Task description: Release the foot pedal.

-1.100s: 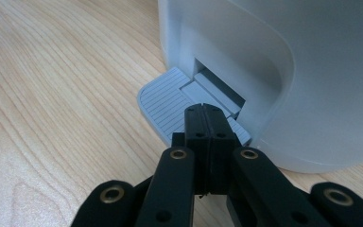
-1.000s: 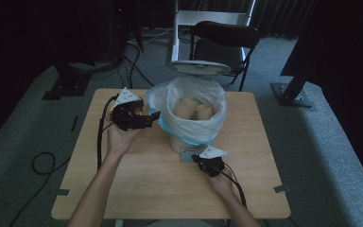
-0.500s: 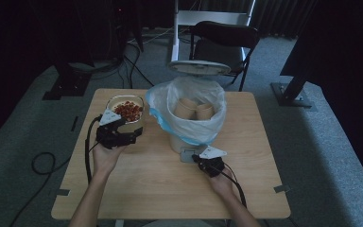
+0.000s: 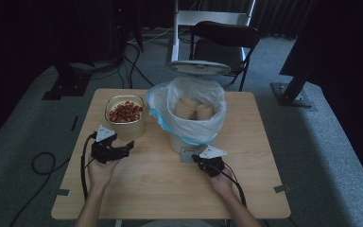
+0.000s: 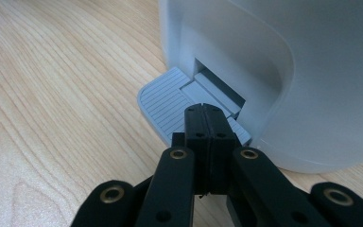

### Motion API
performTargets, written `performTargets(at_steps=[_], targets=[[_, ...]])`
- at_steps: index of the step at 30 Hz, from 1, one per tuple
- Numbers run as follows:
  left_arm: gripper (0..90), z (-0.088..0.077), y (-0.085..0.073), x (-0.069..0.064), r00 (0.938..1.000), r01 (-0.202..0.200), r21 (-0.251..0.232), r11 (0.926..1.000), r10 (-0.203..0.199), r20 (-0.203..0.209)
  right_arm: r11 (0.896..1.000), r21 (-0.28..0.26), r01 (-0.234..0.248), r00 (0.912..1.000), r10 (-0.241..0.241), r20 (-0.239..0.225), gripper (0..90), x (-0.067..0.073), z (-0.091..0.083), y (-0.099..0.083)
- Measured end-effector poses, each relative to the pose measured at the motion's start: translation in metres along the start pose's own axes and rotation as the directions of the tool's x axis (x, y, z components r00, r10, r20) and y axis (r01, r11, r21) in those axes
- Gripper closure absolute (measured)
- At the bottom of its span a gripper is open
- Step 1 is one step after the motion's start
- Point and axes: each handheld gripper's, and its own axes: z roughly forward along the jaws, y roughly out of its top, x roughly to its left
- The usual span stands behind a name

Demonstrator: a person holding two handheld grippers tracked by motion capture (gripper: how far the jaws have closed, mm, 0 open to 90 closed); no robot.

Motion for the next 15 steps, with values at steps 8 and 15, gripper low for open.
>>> performTargets(at_steps=[8,15], targets=[[21.8,0.009,-0.026,0.009,0.9985,0.053,0.02,0.9984,-0.052,-0.016,1.0,0.0,-0.004,1.0,0.004,-0.003,90.0,0.0,0.0,0.0],[21.9,0.013,-0.038,0.013,0.9963,0.074,0.029,0.9968,-0.073,-0.046,1.0,-0.001,-0.004,1.0,0.004,-0.004,90.0,0.0,0.0,0.0]])
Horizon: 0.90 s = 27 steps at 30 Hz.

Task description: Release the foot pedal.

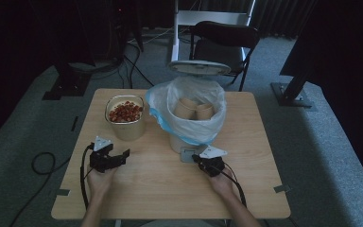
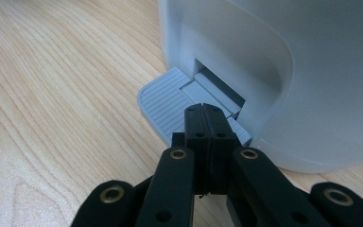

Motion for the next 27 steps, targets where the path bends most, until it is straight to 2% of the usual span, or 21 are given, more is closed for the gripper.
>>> performTargets(at_steps=[3,11,27], targets=[[21.9,0.004,-0.004,0.001,0.9998,-0.01,0.014,0.9998,0.01,-0.018,1.0,0.0,0.0,1.0,0.0,0.0,90.0,0.0,0.0,0.0],[23.0,0.012,-0.015,0.005,0.9987,0.01,0.033,0.9994,-0.008,-0.05,1.0,0.001,-0.003,1.0,0.003,0.0,90.0,0.0,0.0,0.0],[23.0,0.022,-0.025,0.006,0.9945,0.008,0.05,0.9987,-0.003,-0.105,1.0,0.002,-0.012,0.9999,0.012,0.001,89.5,0.0,0.0,0.0]])
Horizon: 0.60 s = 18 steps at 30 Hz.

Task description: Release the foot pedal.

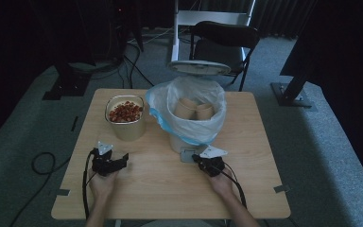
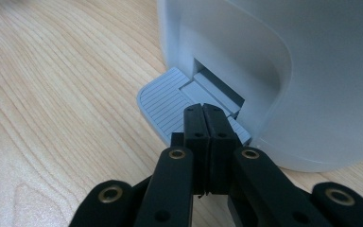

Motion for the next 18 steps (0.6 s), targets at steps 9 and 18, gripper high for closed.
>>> performTargets(at_steps=[9,18], targets=[[23.0,0.005,-0.007,0.002,0.9998,0.005,0.025,0.9997,-0.005,-0.021,1.0,-0.001,-0.008,1.0,0.008,-0.005,88.9,-0.001,0.0,0.0],[23.0,0.011,-0.008,-0.001,0.9977,-0.031,0.077,0.9966,0.036,-0.057,1.0,-0.002,-0.025,0.9996,0.025,-0.015,87.6,-0.002,0.0,0.0]])
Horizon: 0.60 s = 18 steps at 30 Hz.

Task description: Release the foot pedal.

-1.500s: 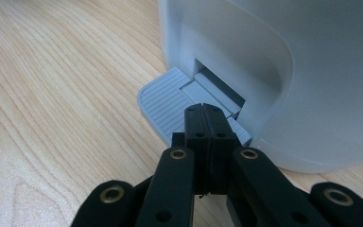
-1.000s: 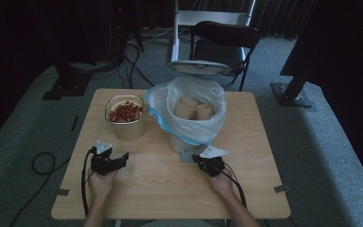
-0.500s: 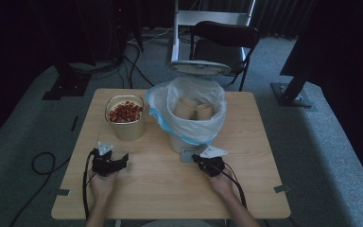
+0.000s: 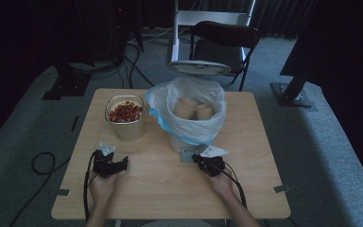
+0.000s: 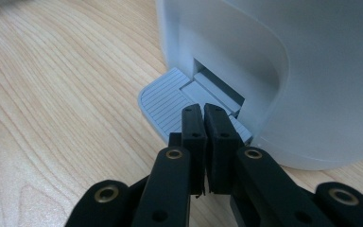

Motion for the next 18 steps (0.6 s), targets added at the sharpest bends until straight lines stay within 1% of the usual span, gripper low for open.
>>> performTargets(at_steps=[3,7,13,18], targets=[[22.9,0.0,0.0,-0.0001,1.0,0.0,0.0,1.0,0.0,-0.001,1.0,-0.003,-0.018,0.9998,0.018,-0.011,86.5,-0.0008,-0.0004,-0.0001],[22.4,0.0002,0.0,0.0,1.0,0.001,-0.001,1.0,-0.001,-0.002,0.999,-0.007,-0.031,0.9994,0.031,-0.018,85.6,-0.0018,-0.0015,0.0009],[22.5,0.0001,0.0,0.0001,1.0,0.001,0.001,1.0,-0.001,-0.001,1.0,-0.002,-0.03,0.9993,0.03,-0.024,84.3,-0.0019,-0.0022,0.0029],[22.5,0.0001,0.0,0.0,1.0,0.001,0.0,1.0,-0.001,-0.002,0.999,-0.001,-0.043,0.9984,0.042,-0.037,78.8,-0.0013,-0.0036,0.0044]])
